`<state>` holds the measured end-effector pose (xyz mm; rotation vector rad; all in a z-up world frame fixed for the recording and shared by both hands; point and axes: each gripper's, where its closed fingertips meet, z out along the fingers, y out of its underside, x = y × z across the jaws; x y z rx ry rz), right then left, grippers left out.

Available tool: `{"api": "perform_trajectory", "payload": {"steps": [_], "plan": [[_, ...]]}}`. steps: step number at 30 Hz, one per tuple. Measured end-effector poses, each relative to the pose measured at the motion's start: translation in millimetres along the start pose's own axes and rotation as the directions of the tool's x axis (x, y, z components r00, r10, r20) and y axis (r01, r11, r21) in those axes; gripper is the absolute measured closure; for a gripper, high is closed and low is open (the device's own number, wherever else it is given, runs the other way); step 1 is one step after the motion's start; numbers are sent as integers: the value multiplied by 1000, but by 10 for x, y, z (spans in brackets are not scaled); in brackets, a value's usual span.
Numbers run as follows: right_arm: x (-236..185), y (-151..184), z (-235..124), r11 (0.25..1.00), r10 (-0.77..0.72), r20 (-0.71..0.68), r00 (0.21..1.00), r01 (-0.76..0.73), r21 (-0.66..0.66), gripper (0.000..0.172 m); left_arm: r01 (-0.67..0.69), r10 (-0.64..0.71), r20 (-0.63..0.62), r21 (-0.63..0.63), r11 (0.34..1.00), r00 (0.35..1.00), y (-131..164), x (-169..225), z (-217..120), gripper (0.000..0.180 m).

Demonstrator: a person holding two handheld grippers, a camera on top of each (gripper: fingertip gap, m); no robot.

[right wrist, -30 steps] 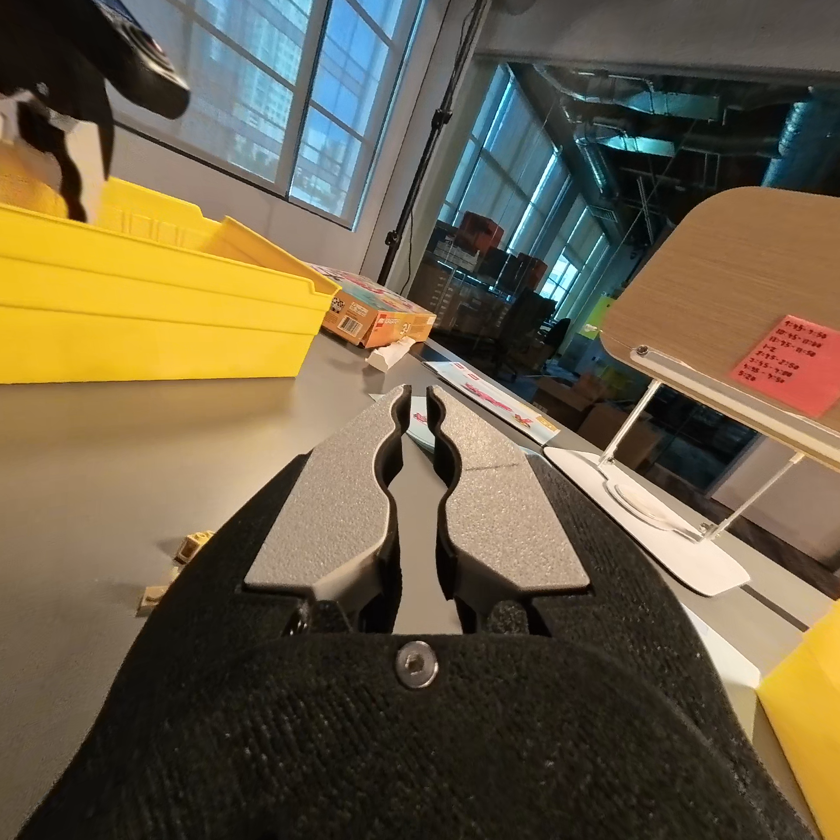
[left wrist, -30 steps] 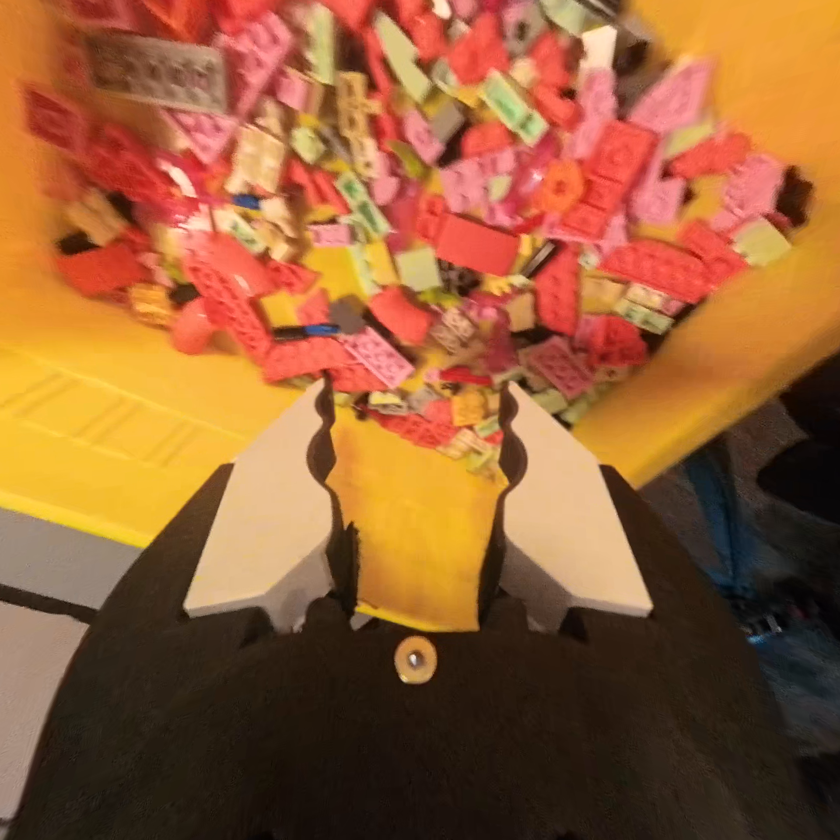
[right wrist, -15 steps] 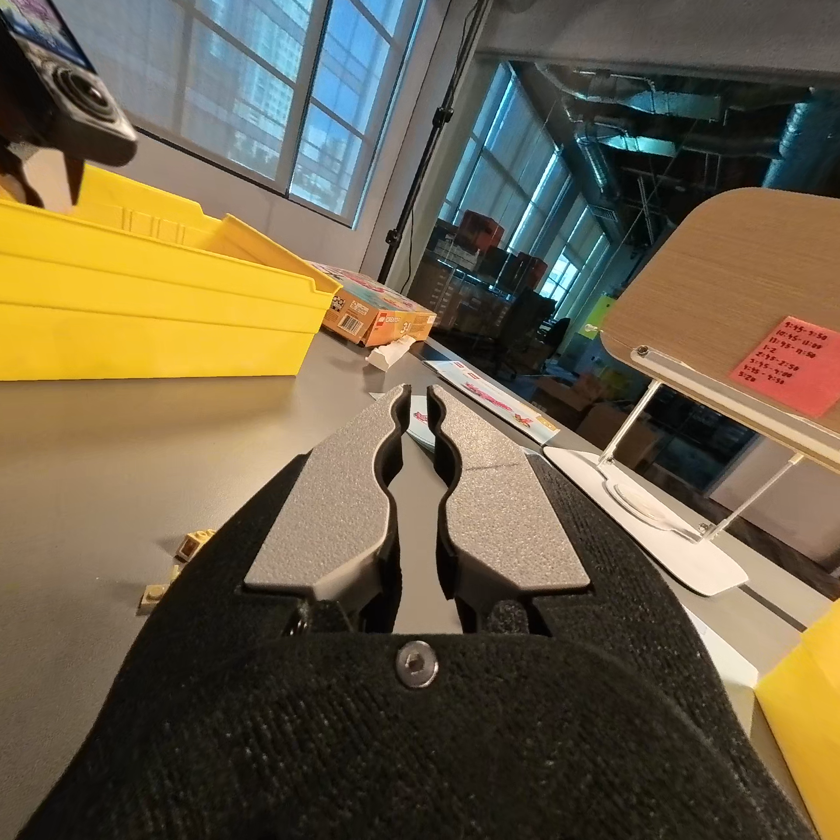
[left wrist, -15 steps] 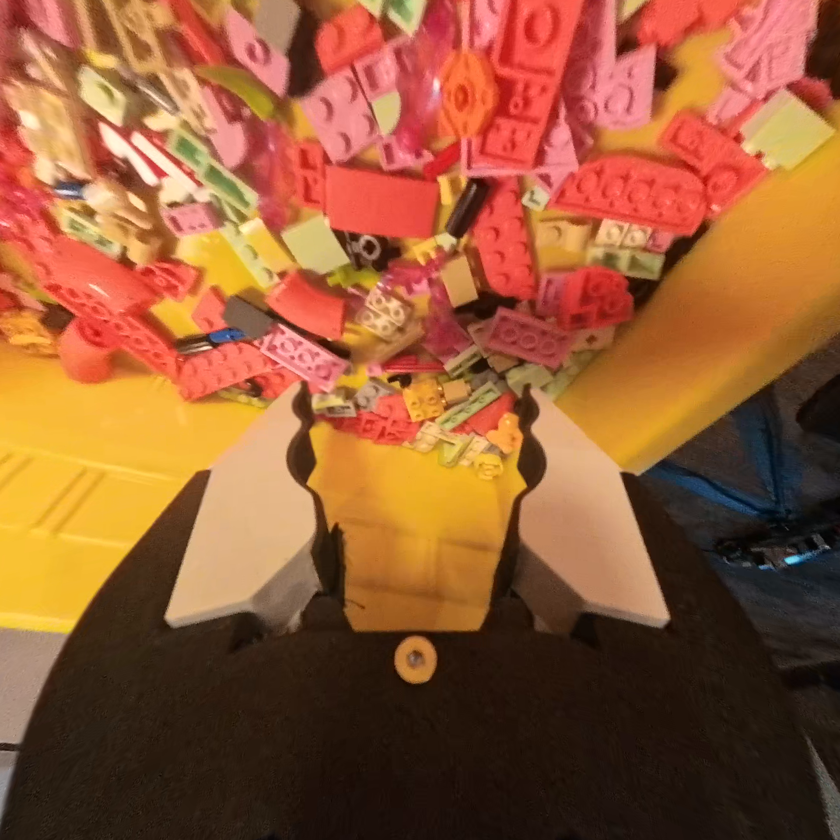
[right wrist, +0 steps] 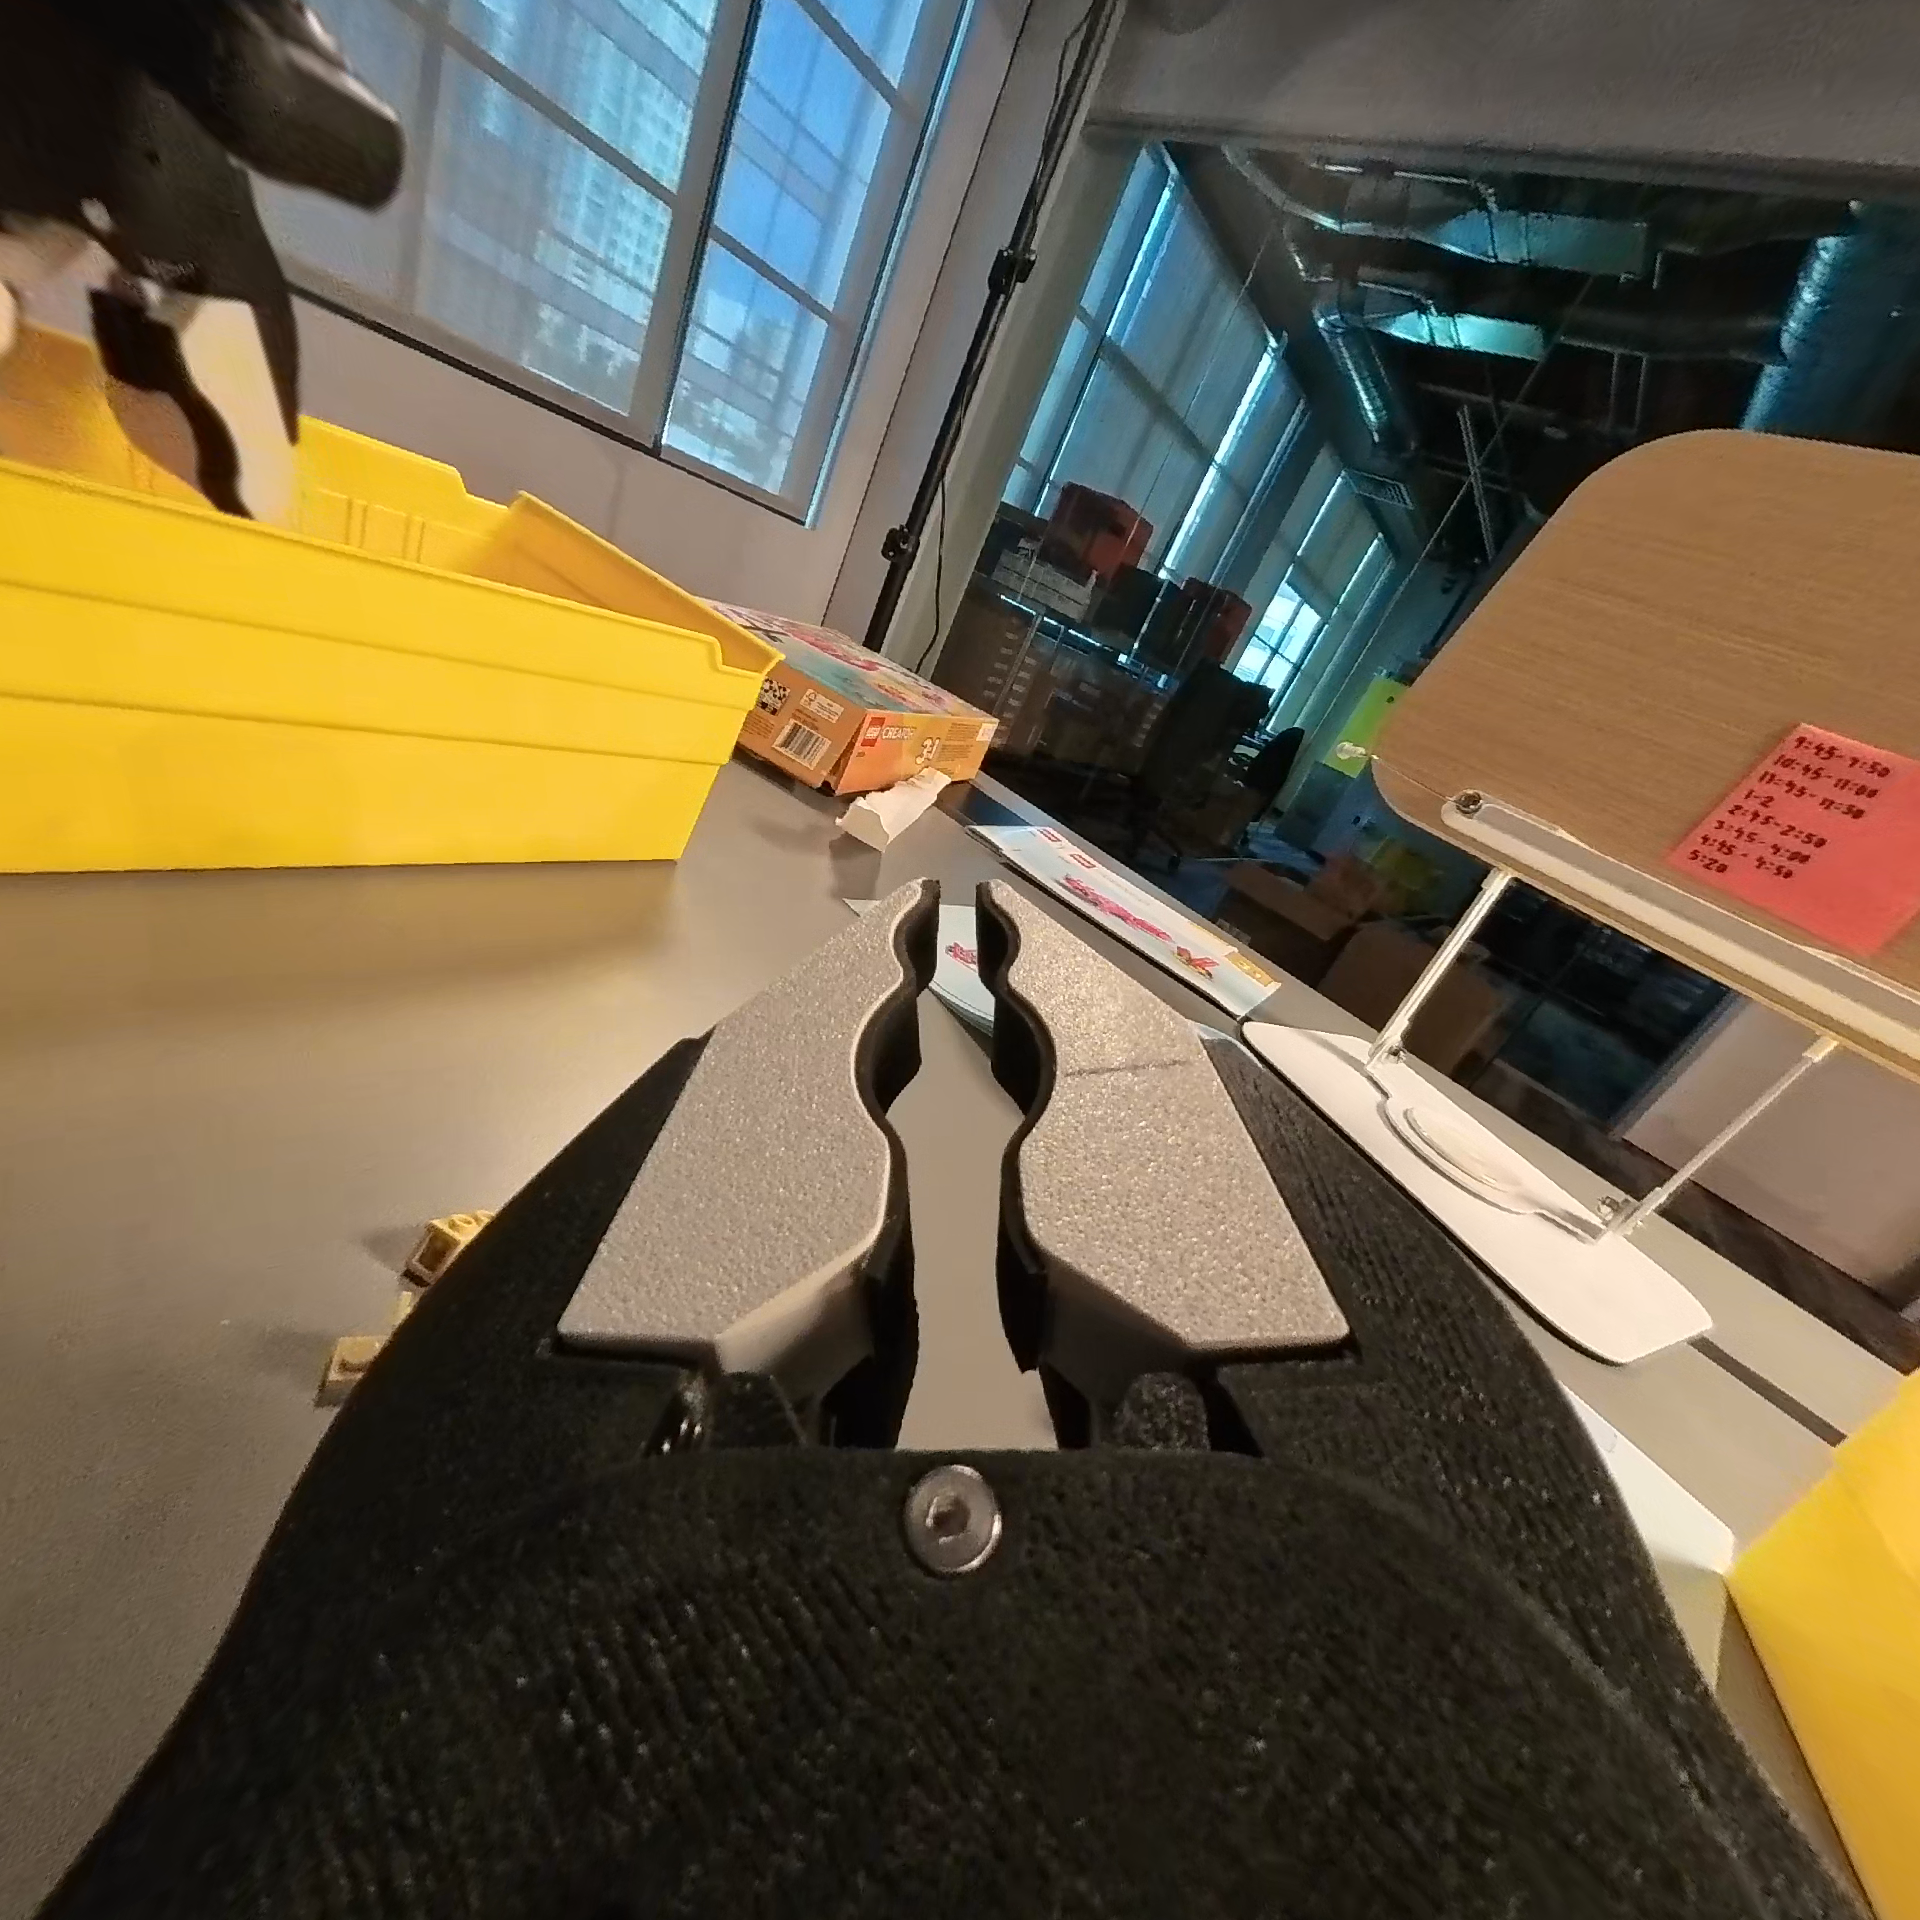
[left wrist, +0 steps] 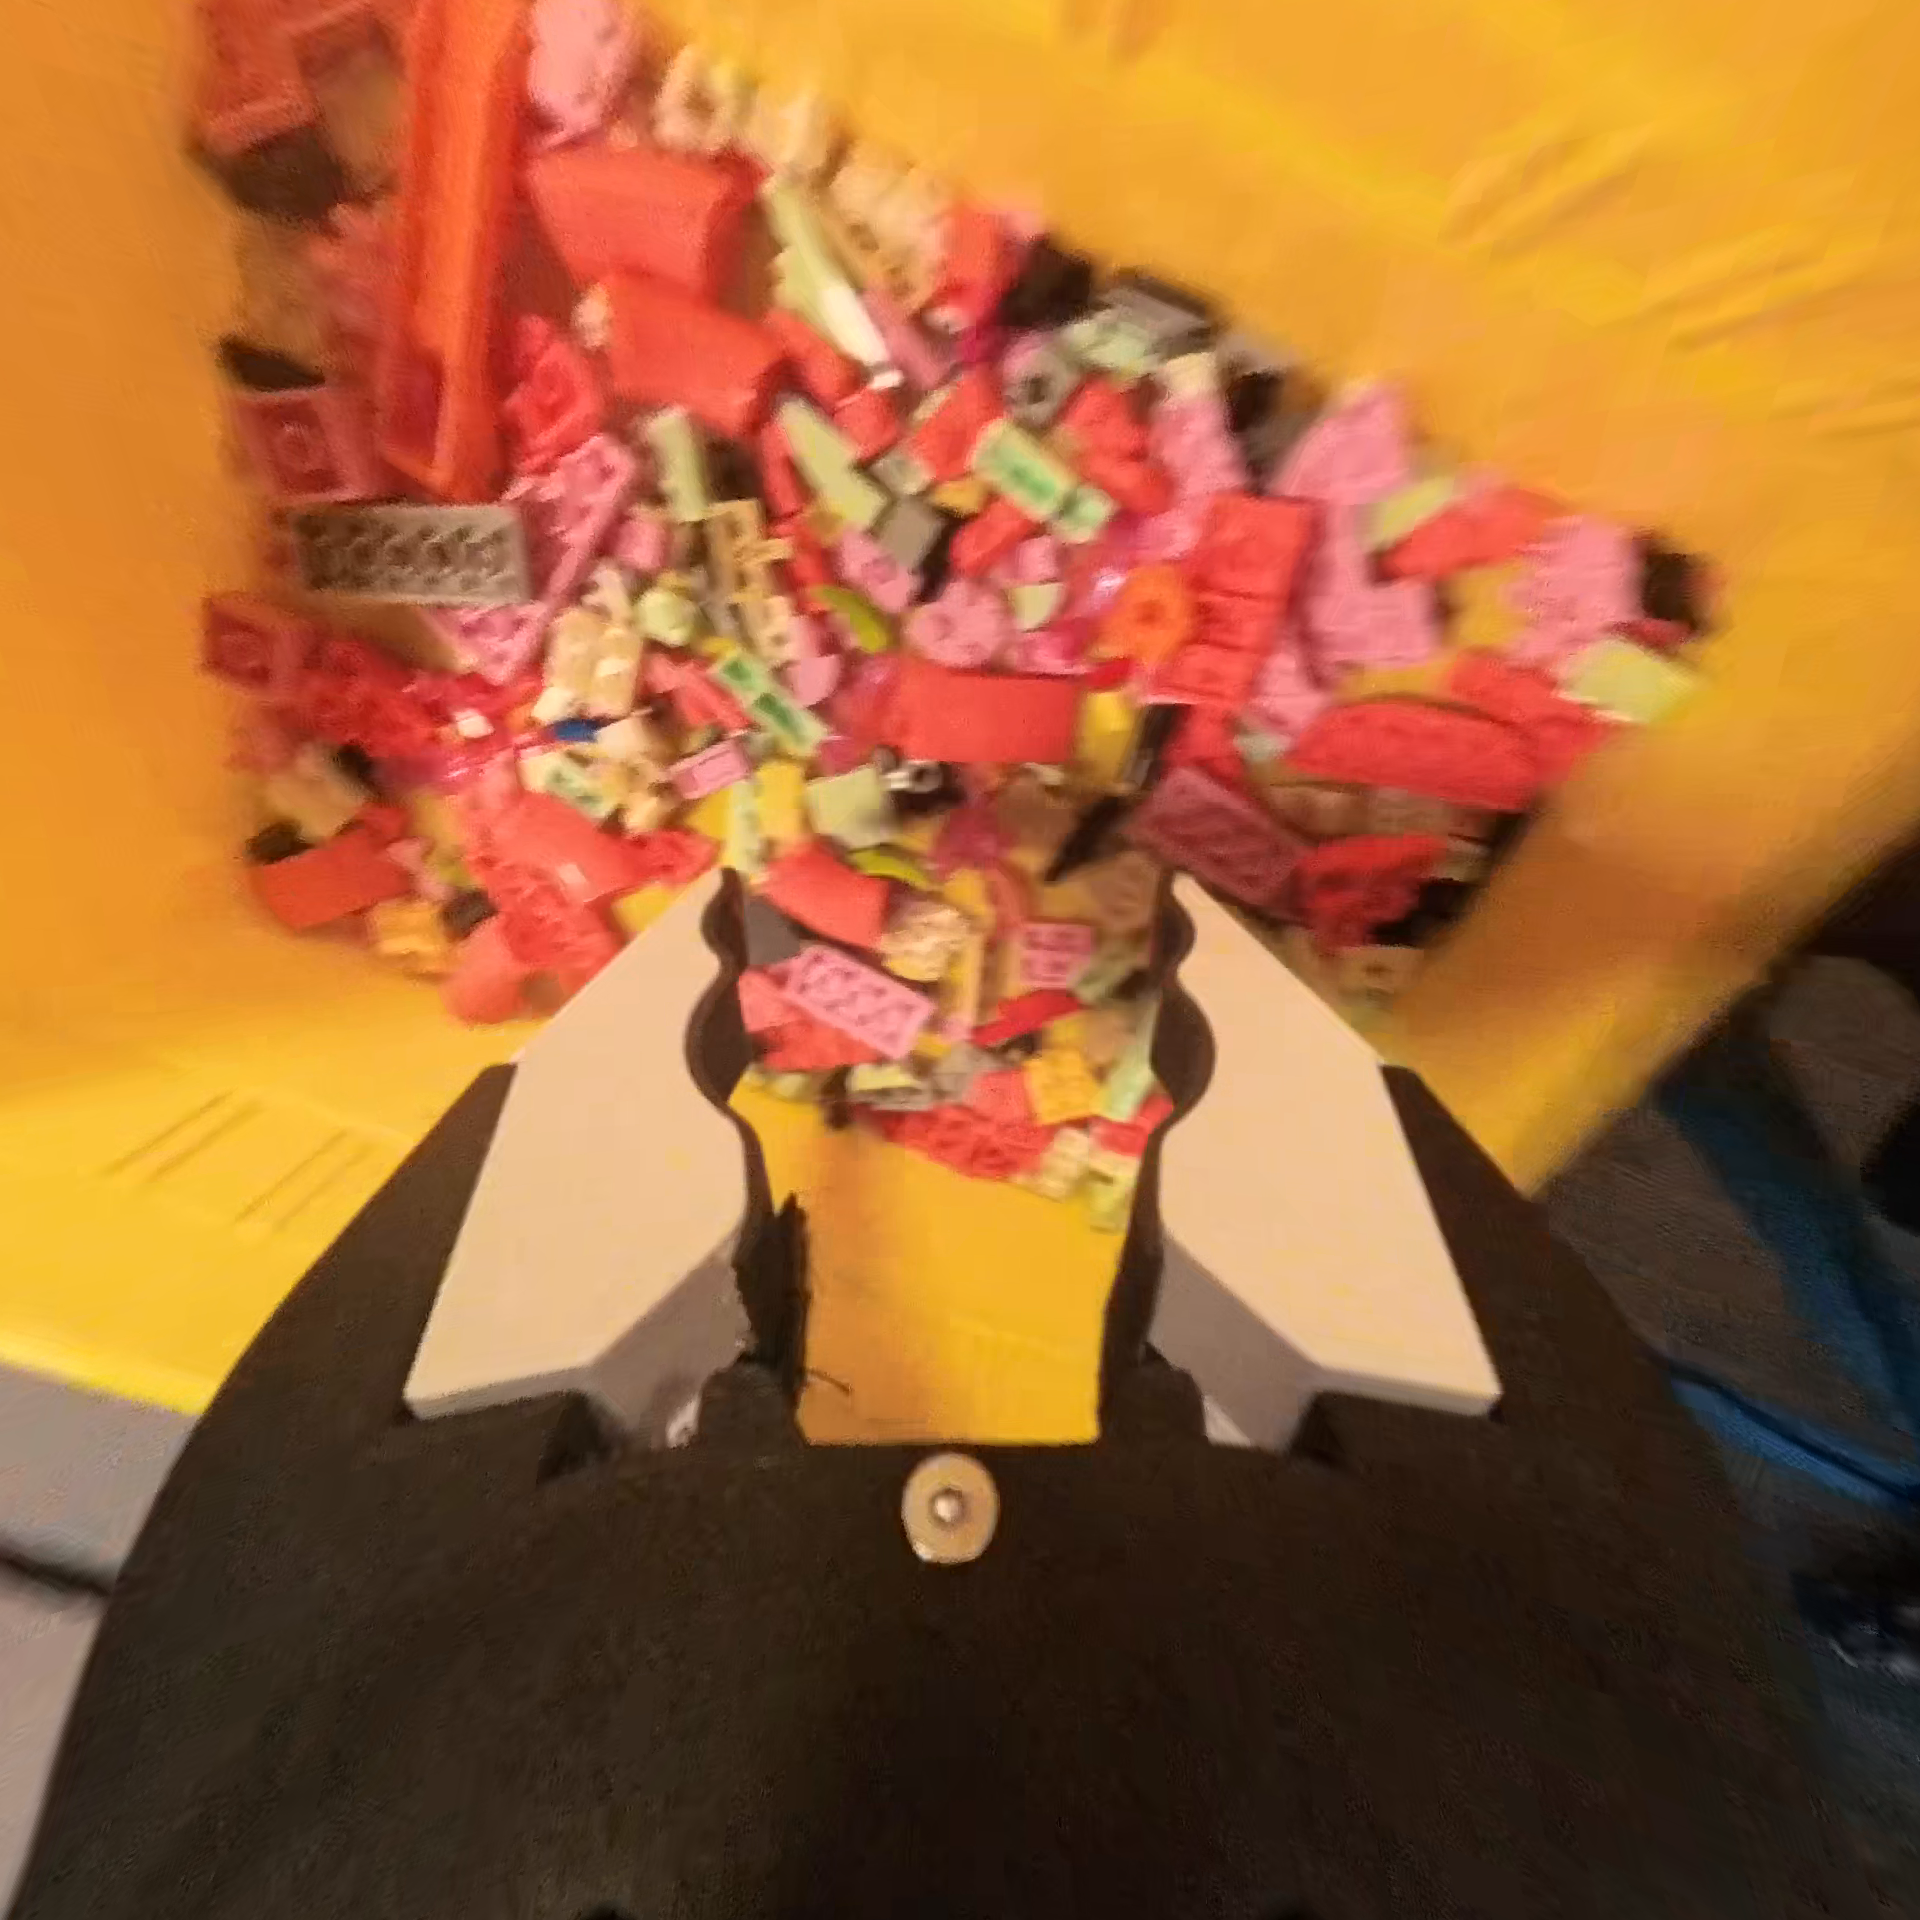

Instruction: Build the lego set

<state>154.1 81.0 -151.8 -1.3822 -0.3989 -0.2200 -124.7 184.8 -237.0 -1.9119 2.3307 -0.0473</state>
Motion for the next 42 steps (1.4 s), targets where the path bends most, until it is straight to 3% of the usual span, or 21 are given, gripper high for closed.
{"api": "perform_trajectory", "payload": {"steps": [3,8,12,21,26,34,38,42], "plan": [[-12,-7,0,1000,-5,2,1000,5,2,167,-123,123,-134,13,992,983,89,285,-86,111],[-2,-10,-1,1000,-4,-6,1000,4,3,166,-215,196,-137,-144,966,971,422,375,11,103],[1,-9,0,1000,-6,-11,1000,6,3,166,-206,179,-172,-154,966,969,418,448,124,81],[59,-22,-10,1000,10,-42,999,-10,11,162,-226,220,-54,-167,960,974,289,227,290,39],[54,-21,-7,1000,11,-40,999,-11,10,162,-202,211,64,-122,972,975,157,-82,230,44],[63,-10,2,1000,20,-42,999,-20,7,162,-117,145,343,-102,988,928,53,-742,101,76],[76,-9,2,1000,31,-44,999,-30,9,162,-126,146,302,-83,988,942,78,-606,58,82],[69,-5,11,1000,28,-40,999,-28,7,162,-122,114,100,77,990,988,-122,-112,-23,88]]}}
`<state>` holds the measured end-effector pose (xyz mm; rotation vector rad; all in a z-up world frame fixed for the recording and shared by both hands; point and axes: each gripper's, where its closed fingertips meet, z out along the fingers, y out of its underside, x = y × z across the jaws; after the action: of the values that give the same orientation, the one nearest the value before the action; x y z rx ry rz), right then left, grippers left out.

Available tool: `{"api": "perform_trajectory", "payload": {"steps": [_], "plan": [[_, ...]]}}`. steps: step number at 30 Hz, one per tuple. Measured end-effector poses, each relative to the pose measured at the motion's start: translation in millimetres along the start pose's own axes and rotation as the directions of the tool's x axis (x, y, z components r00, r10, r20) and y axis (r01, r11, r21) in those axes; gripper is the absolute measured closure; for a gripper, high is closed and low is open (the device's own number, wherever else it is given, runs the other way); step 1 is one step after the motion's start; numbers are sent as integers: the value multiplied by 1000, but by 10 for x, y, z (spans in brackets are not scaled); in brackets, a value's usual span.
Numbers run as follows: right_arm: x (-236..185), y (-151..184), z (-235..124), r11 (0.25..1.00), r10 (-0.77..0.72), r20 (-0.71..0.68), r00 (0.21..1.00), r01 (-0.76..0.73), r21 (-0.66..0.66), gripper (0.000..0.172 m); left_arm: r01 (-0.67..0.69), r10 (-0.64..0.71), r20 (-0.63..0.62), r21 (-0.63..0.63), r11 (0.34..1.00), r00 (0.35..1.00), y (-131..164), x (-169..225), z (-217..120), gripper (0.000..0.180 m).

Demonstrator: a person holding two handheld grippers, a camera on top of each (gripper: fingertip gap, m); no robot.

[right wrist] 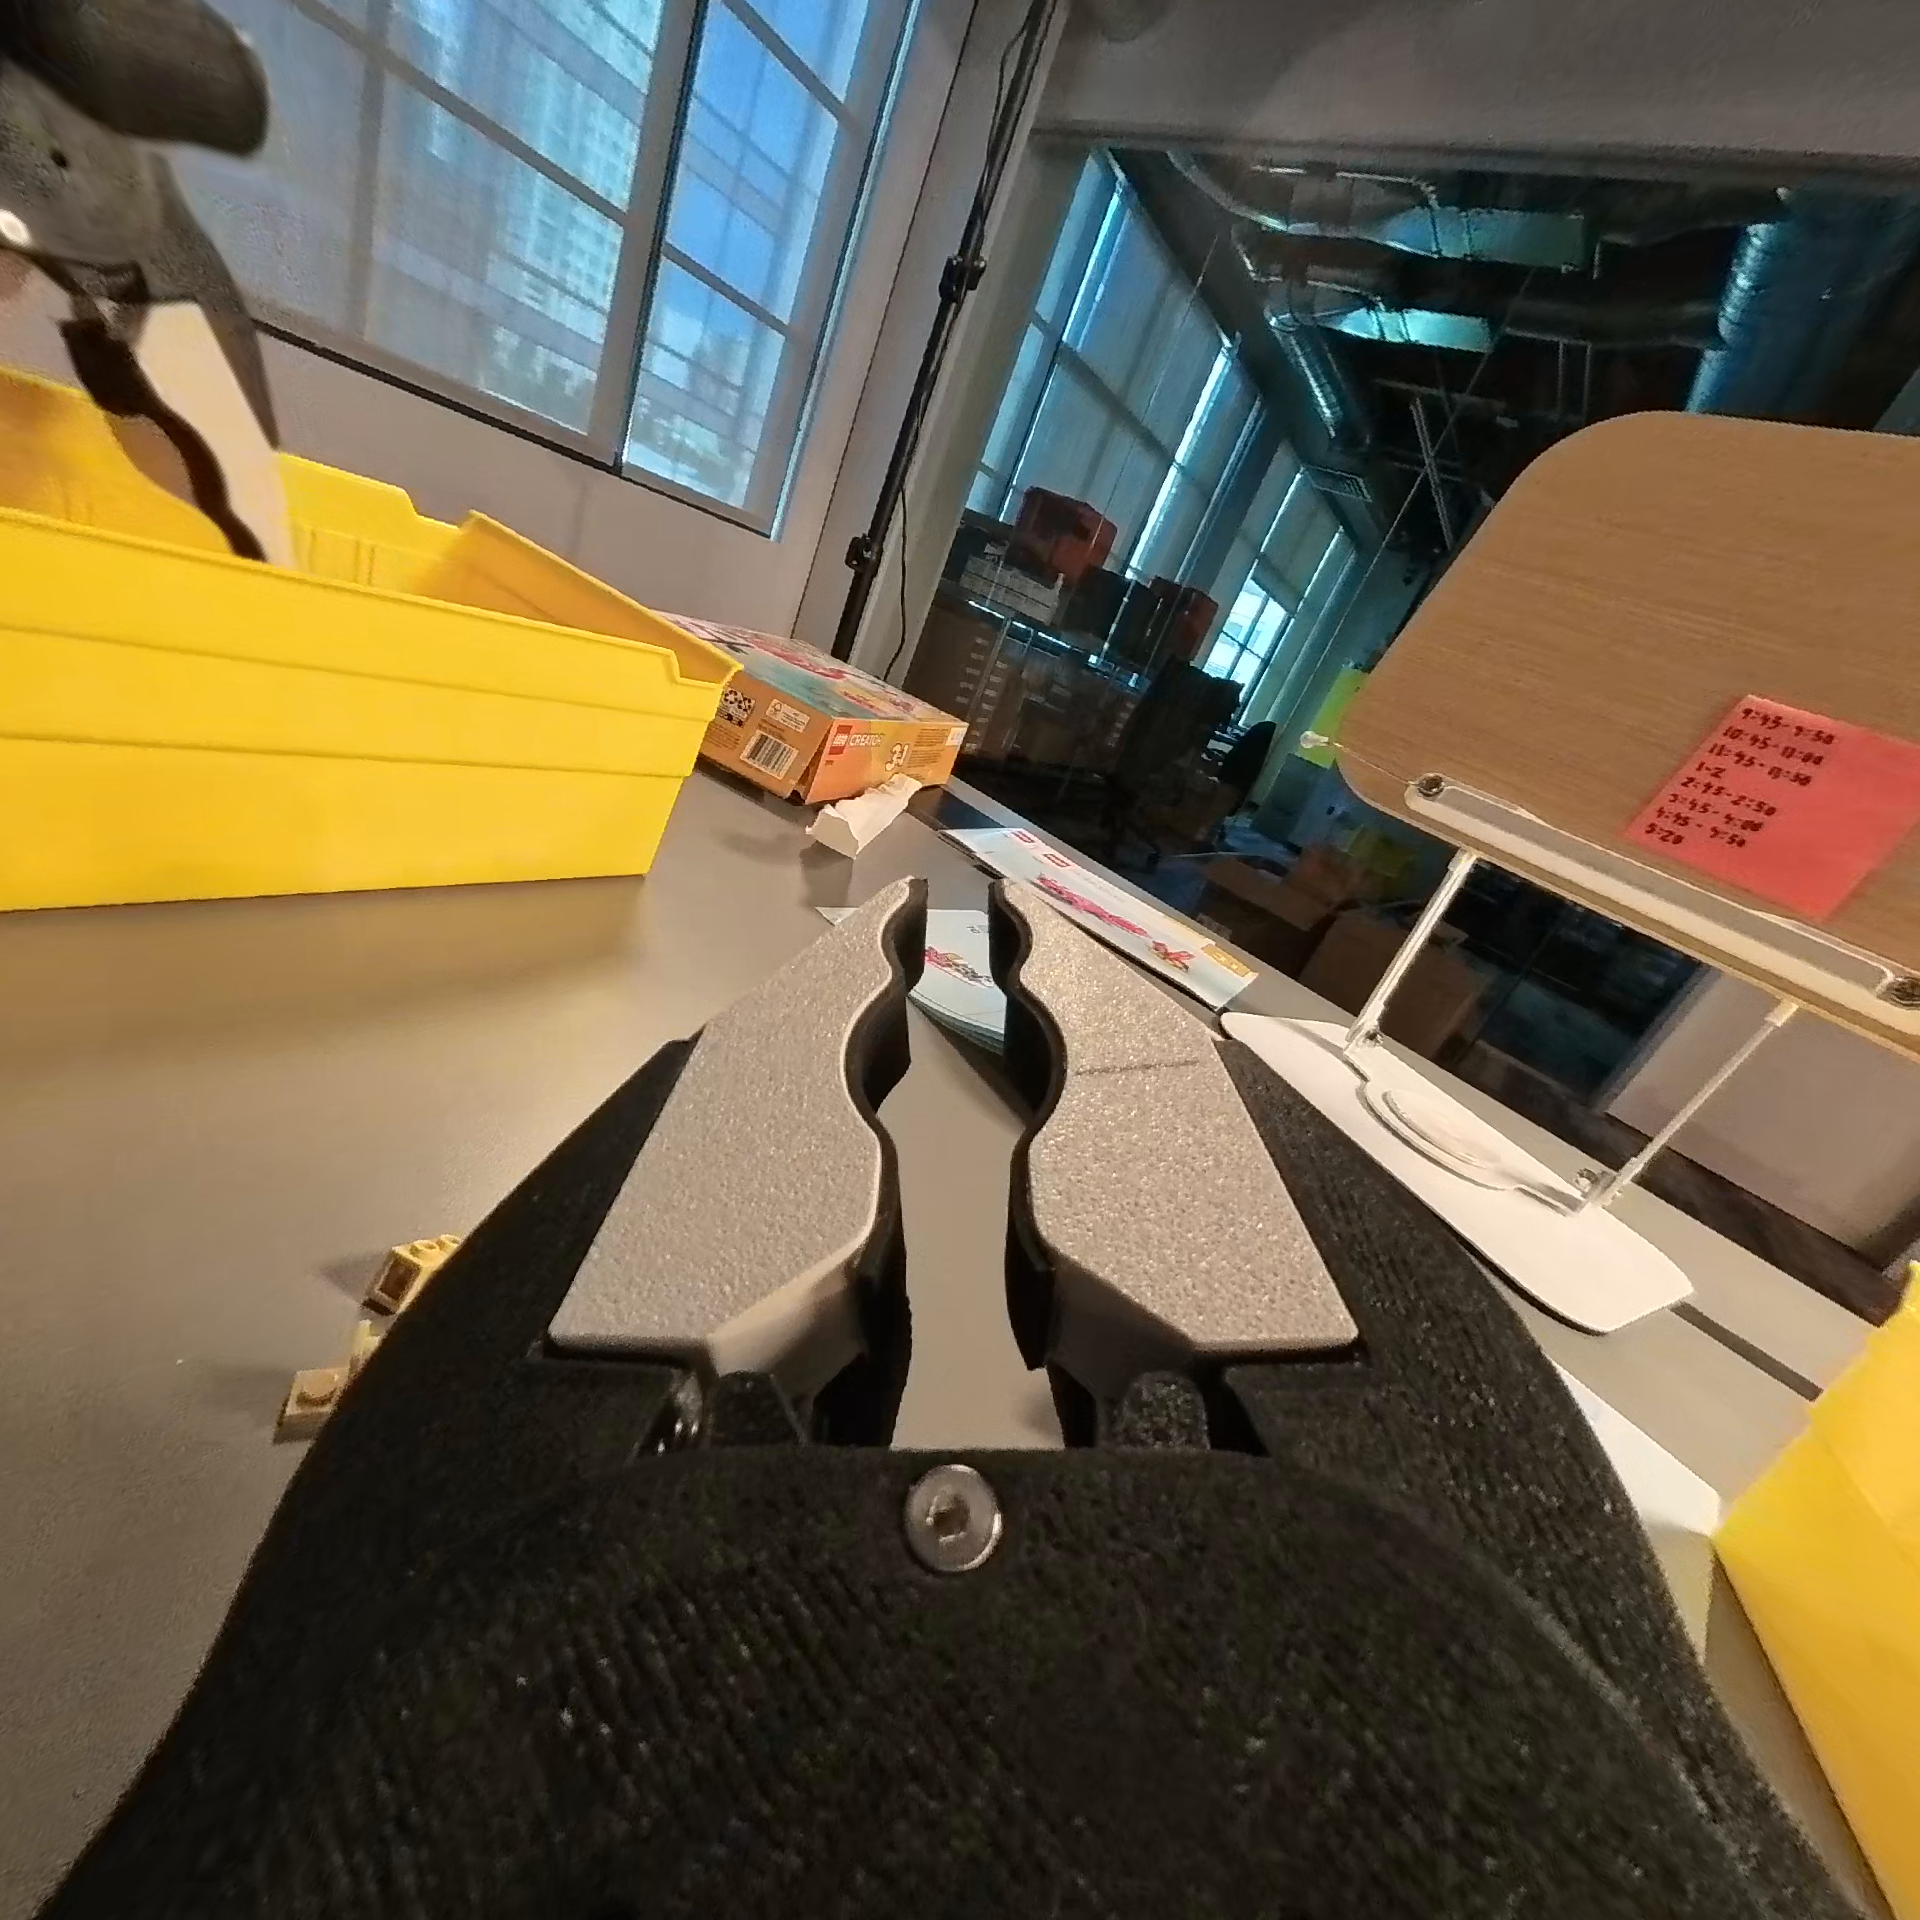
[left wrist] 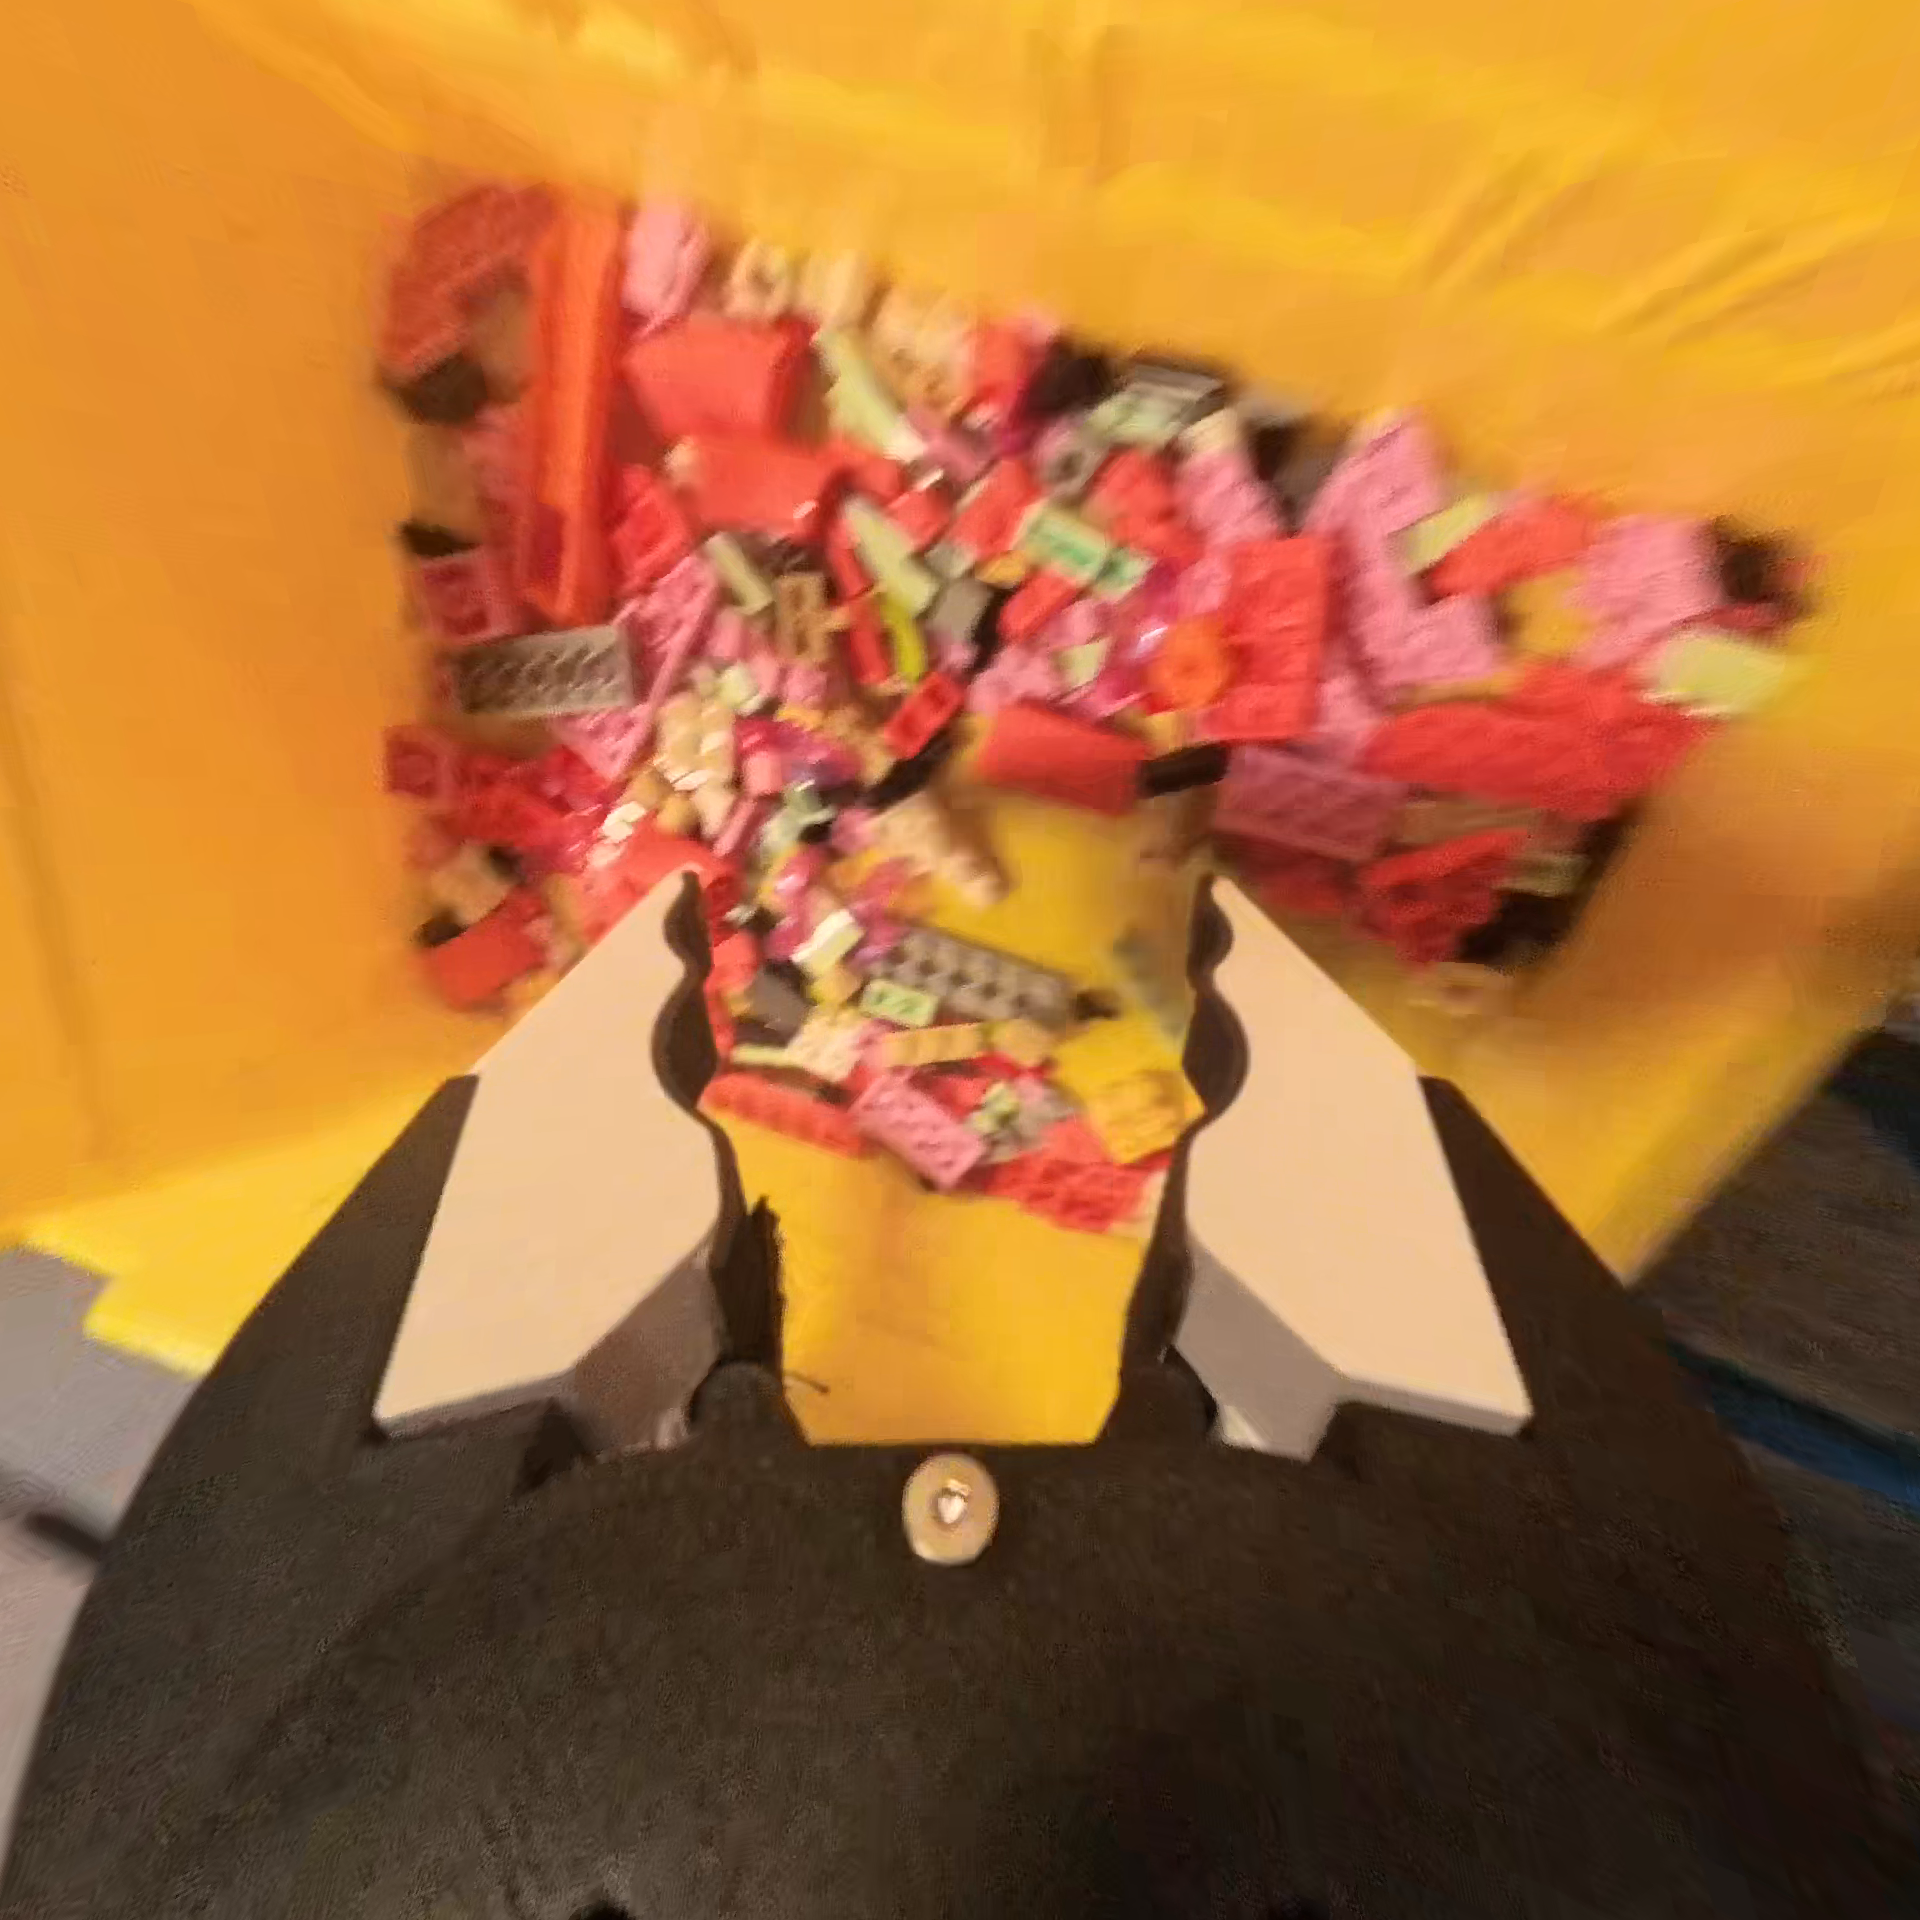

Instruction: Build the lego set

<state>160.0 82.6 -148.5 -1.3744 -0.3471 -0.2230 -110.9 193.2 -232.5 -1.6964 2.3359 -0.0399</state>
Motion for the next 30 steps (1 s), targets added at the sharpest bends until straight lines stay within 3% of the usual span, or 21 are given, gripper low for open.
{"api": "perform_trajectory", "payload": {"steps": [4,6,9,18,21,26,30], "plan": [[10,9,8,1000,-1,-3,1000,1,-3,162,-17,48,-227,135,991,973,-196,451,-118,110],[24,11,8,1000,1,-8,1000,-1,-3,162,-31,60,-239,122,992,969,-180,503,-83,114],[36,6,7,1000,7,-8,1000,-7,2,162,-36,34,-197,-3,999,980,10,444,35,116],[31,3,15,1000,0,-1,1000,0,4,162,-26,34,-238,36,999,971,-48,528,58,135],[-3,-31,-1,999,-32,5,999,32,14,163,-26,40,-234,61,998,971,-99,532,53,133],[-28,-47,-1,997,-69,4,998,69,17,163,-26,65,-290,137,990,955,-303,663,14,113],[-10,-36,5,998,-60,-1,998,60,15,162,-67,84,-245,75,995,966,-299,668,142,105]]}}
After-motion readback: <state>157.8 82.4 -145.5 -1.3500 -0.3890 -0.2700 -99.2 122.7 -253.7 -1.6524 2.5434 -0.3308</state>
